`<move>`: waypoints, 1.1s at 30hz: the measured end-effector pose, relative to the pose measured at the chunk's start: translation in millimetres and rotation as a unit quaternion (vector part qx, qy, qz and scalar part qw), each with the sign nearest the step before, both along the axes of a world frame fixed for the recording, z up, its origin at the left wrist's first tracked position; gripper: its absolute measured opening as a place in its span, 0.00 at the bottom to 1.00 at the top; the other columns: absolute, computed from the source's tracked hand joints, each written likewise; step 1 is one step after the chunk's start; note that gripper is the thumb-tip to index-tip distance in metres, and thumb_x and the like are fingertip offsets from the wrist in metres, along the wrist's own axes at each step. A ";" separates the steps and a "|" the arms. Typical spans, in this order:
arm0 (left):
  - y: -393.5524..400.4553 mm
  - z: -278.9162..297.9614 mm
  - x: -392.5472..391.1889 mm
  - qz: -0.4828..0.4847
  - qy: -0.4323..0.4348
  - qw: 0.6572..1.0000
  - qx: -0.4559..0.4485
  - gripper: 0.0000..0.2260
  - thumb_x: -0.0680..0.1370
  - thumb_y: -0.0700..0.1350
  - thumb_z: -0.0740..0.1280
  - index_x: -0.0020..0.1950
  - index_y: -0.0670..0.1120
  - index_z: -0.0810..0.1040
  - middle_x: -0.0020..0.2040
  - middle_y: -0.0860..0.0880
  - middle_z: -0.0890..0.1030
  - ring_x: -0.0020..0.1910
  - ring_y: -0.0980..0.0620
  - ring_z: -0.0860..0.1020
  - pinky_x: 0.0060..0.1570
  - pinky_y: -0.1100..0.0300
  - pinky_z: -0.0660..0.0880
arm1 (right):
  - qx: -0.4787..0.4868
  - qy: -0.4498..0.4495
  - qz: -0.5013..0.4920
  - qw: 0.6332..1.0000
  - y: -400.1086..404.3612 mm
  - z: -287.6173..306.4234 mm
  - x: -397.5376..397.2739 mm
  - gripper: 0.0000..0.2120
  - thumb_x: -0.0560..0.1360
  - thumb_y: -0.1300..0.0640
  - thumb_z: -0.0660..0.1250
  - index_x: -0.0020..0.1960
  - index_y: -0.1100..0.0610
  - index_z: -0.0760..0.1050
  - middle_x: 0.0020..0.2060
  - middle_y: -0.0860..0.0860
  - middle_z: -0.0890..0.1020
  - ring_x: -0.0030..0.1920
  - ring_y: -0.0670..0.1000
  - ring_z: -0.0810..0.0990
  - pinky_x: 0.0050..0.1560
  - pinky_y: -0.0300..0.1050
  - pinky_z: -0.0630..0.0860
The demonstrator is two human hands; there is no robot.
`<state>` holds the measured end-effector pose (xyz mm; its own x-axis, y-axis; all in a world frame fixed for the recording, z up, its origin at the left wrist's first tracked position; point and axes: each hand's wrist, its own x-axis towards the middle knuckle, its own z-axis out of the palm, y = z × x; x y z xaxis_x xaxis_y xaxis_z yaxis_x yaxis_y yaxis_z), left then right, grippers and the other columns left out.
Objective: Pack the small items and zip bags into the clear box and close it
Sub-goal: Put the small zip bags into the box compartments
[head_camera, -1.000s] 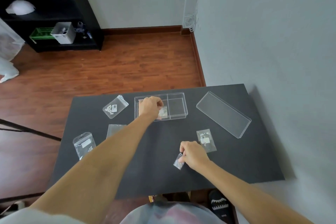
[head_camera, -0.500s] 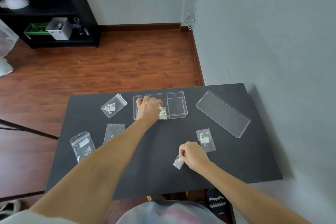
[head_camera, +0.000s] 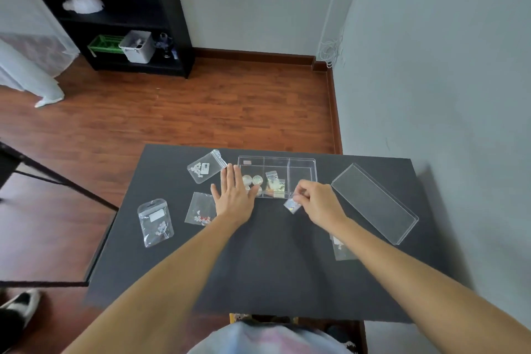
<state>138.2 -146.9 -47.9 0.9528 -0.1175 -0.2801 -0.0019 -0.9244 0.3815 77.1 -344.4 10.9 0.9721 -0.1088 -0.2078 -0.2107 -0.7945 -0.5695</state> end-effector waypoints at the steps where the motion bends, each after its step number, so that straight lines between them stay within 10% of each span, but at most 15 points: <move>1: -0.5 -0.4 -0.1 0.004 0.011 1.000 0.005 0.32 0.82 0.60 0.48 0.79 0.45 0.41 0.80 0.48 0.42 0.79 0.49 0.39 0.75 0.38 0.44 | -0.004 -0.014 -0.001 1.000 0.6 4.1 10.2 0.04 0.75 0.59 0.67 0.41 0.56 0.77 0.32 0.49 0.81 0.36 0.55 0.80 0.41 0.50 0.78; 33: -5.5 4.7 0.3 -0.009 0.068 0.994 0.084 0.31 0.82 0.60 0.40 0.77 0.46 0.33 0.80 0.49 0.37 0.78 0.46 0.36 0.75 0.37 0.39 | -0.250 -0.010 0.119 0.961 20.5 -43.9 67.5 0.13 0.78 0.56 0.64 0.62 0.52 0.77 0.60 0.52 0.78 0.60 0.57 0.70 0.58 0.52 0.65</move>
